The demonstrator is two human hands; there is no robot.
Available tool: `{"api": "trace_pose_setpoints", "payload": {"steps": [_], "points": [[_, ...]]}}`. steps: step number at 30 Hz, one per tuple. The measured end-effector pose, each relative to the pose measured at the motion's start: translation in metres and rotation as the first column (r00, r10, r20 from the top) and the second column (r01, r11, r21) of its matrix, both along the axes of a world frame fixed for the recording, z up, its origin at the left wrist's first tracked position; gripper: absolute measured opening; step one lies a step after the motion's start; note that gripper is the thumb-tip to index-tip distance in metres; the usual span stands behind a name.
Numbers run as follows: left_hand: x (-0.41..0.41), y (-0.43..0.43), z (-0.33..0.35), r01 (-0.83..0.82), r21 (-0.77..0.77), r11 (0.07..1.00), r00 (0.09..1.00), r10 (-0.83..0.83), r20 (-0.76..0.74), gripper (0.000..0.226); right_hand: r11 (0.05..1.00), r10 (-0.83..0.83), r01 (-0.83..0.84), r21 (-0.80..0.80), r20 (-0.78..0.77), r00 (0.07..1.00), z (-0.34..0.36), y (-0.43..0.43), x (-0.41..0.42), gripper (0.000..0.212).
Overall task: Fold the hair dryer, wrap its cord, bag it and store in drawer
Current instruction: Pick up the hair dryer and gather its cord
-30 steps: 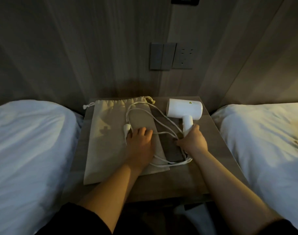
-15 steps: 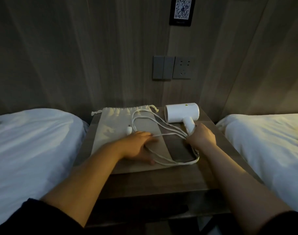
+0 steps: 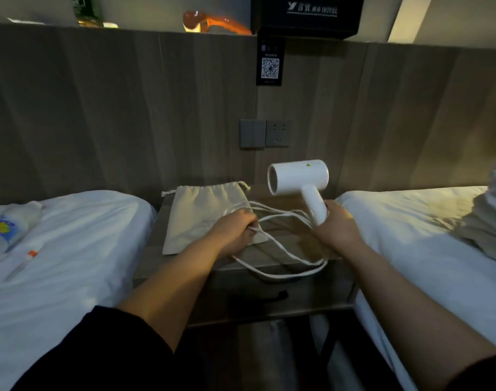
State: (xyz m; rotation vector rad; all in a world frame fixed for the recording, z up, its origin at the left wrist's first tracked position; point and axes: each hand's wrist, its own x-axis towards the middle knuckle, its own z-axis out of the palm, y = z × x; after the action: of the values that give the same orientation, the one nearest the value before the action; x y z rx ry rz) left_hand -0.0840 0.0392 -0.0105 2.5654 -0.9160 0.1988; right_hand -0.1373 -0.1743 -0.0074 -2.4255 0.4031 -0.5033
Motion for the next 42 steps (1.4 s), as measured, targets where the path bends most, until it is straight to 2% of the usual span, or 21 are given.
{"api": "trace_pose_setpoints", "payload": {"steps": [4,7,11,13,15,18,21,24,26,27,29,31,34,36,38,40,41,42], "points": [[-0.041,-0.013,-0.008,-0.051,-0.383,0.922,0.981,-0.025,-0.192,0.009,0.994,0.029,-0.035,0.101,0.061,0.998,0.018,-0.008,-0.051,0.058],[-0.078,-0.03,-0.018,-0.175,-0.608,0.774,0.928,-0.077,-0.365,0.023,0.977,0.065,-0.084,0.198,0.103,0.993,0.027,-0.015,-0.087,0.054],[-0.123,-0.055,-0.044,-0.367,-0.765,0.53,0.797,-0.245,-0.552,0.031,0.94,0.1,-0.13,0.315,0.11,0.989,0.024,-0.023,-0.125,0.055],[-0.142,-0.063,-0.054,-0.403,-0.788,0.465,0.725,-0.364,-0.585,0.035,0.924,0.121,-0.152,0.351,0.11,0.987,0.019,-0.027,-0.141,0.054],[-0.157,-0.065,-0.063,-0.402,-0.786,0.469,0.649,-0.46,-0.606,0.039,0.907,0.143,-0.174,0.384,0.107,0.984,0.012,-0.03,-0.153,0.051],[-0.171,-0.061,-0.081,-0.369,-0.755,0.542,0.541,-0.536,-0.648,0.04,0.879,0.161,-0.19,0.437,0.102,0.982,-0.008,-0.031,-0.164,0.048],[-0.177,-0.05,-0.099,-0.386,-0.695,0.607,0.5,-0.496,-0.71,0.028,0.841,0.194,-0.214,0.497,0.093,0.977,-0.033,-0.023,-0.168,0.051],[-0.179,-0.037,-0.118,-0.438,-0.644,0.627,0.489,-0.435,-0.756,0.021,0.775,0.249,-0.239,0.585,0.064,0.966,-0.058,-0.011,-0.168,0.05],[-0.178,-0.025,-0.131,-0.44,-0.631,0.639,0.513,-0.398,-0.761,0.029,0.708,0.277,-0.231,0.667,0.039,0.96,-0.074,-0.006,-0.165,0.05],[-0.176,-0.018,-0.136,-0.399,-0.625,0.671,0.55,-0.37,-0.748,0.032,0.646,0.292,-0.232,0.727,0.045,0.955,-0.082,-0.004,-0.163,0.051],[-0.174,-0.002,-0.139,-0.258,-0.576,0.776,0.645,-0.305,-0.7,0.029,0.51,0.311,-0.232,0.829,0.073,0.947,-0.098,0.0,-0.161,0.053],[-0.165,0.014,-0.136,-0.128,-0.515,0.848,0.701,-0.289,-0.651,0.029,0.467,0.327,-0.235,0.853,0.08,0.942,-0.11,0.003,-0.161,0.057],[-0.153,0.028,-0.128,-0.07,-0.51,0.857,0.744,-0.295,-0.599,0.04,0.543,0.359,-0.269,0.795,0.069,0.931,-0.112,0.005,-0.16,0.052],[-0.148,0.029,-0.129,-0.164,-0.559,0.813,0.814,-0.209,-0.542,0.042,0.606,0.376,-0.293,0.739,0.057,0.925,-0.109,0.004,-0.158,0.052],[-0.15,0.027,-0.125,-0.244,-0.663,0.708,0.94,0.005,-0.34,0.033,0.693,0.415,-0.343,0.634,0.039,0.909,-0.107,0.0,-0.156,0.059],[-0.153,0.028,-0.119,-0.203,-0.781,0.59,0.971,0.224,-0.084,0.028,0.804,0.458,-0.397,0.444,-0.034,0.888,-0.102,-0.005,-0.155,0.071],[-0.152,0.028,-0.115,-0.185,-0.823,0.537,0.965,0.256,-0.05,0.03,0.835,0.48,-0.427,0.348,-0.08,0.874,-0.1,-0.007,-0.155,0.073],[-0.152,0.026,-0.111,-0.185,-0.847,0.499,0.972,0.22,-0.083,0.033,0.848,0.504,-0.46,0.263,-0.131,0.854,-0.097,-0.008,-0.156,0.073]]}}
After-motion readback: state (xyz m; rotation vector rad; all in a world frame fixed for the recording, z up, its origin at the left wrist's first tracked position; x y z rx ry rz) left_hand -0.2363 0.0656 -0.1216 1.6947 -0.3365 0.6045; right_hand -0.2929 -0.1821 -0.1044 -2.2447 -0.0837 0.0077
